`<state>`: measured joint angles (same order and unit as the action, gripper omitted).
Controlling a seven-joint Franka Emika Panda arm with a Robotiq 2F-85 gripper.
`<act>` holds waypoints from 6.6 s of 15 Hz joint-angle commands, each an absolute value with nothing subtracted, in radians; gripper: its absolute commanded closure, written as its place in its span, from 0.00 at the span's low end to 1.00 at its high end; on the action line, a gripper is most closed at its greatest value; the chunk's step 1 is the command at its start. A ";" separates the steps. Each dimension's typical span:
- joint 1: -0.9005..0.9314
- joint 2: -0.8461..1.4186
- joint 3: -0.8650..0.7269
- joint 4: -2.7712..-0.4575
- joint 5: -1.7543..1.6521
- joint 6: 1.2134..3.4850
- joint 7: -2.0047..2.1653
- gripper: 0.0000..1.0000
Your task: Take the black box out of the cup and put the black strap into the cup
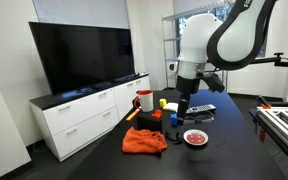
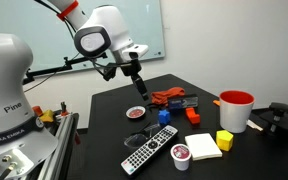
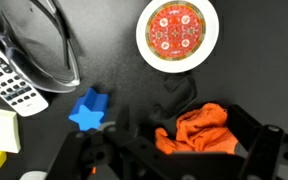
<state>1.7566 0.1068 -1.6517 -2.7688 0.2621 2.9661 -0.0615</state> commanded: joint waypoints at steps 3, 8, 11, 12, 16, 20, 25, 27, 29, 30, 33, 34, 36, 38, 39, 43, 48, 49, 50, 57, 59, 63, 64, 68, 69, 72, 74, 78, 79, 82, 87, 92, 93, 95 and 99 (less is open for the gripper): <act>1.580 0.173 -1.480 -2.681 0.257 2.891 0.090 0.00; 1.341 0.250 -1.244 -2.613 0.307 2.864 0.126 0.00; 1.122 0.262 -1.042 -2.567 0.241 2.880 0.193 0.00; 1.046 0.277 -0.966 -2.545 0.236 2.886 0.203 0.00; 0.764 0.326 -0.693 -2.453 0.213 2.879 0.240 0.00; 0.691 0.322 -0.631 -2.469 0.128 2.899 0.292 0.00; 0.674 0.296 -0.607 -2.479 0.132 2.889 0.265 0.00; 0.618 0.271 -0.541 -2.499 0.089 2.882 0.255 0.00; 0.537 0.251 -0.449 -2.520 0.051 2.883 0.250 0.00; 0.491 0.241 -0.397 -2.526 0.041 2.879 0.243 0.00; 0.372 0.207 -0.270 -2.551 0.027 2.872 0.232 0.00; 0.333 0.202 -0.229 -2.552 0.035 2.869 0.223 0.00; 0.273 0.194 -0.172 -2.560 0.045 2.880 0.212 0.00; 0.223 0.206 -0.130 -2.563 0.047 2.903 0.201 0.00; 0.208 0.213 -0.124 -2.566 0.036 2.913 0.205 0.00; 0.180 0.251 -0.121 -2.567 -0.002 2.946 0.217 0.00; 0.182 0.295 -0.132 -2.560 -0.025 2.985 0.219 0.00; 0.183 0.302 -0.132 -2.560 -0.023 2.994 0.219 0.00; 0.185 0.308 -0.134 -2.559 -0.022 2.999 0.218 0.00; 0.184 0.321 -0.134 -2.547 -0.016 3.003 0.211 0.50; 0.182 0.315 -0.133 -2.546 -0.016 3.002 0.210 0.65; 0.175 0.311 -0.137 -2.545 -0.016 3.001 0.209 0.95; 0.175 0.311 -0.139 -2.545 -0.017 3.001 0.210 0.99; 0.172 0.310 -0.137 -2.545 -0.016 3.001 0.209 1.00; 0.171 0.310 -0.136 -2.545 -0.015 3.002 0.209 1.00; 0.171 0.307 -0.133 -2.547 -0.015 3.003 0.209 1.00; 0.177 0.299 -0.139 -2.547 -0.017 2.996 0.217 1.00; 0.192 0.218 -0.166 -2.533 -0.032 2.934 0.240 1.00; 0.190 0.191 -0.173 -2.519 -0.039 2.914 0.247 1.00; 0.161 0.122 -0.179 -2.473 -0.073 2.858 0.270 1.00; 0.111 0.081 -0.156 -2.440 -0.159 2.804 0.329 1.00; 0.092 0.079 -0.142 -2.419 -0.186 2.774 0.371 1.00; 0.085 0.087 -0.146 -2.403 -0.186 2.773 0.380 1.00; 0.064 0.099 -0.156 -2.360 -0.180 2.759 0.395 1.00; 0.013 0.145 -0.188 -2.265 -0.188 2.736 0.440 1.00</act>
<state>0.0402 0.1133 -0.1810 -2.3391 -0.1489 2.7678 0.3678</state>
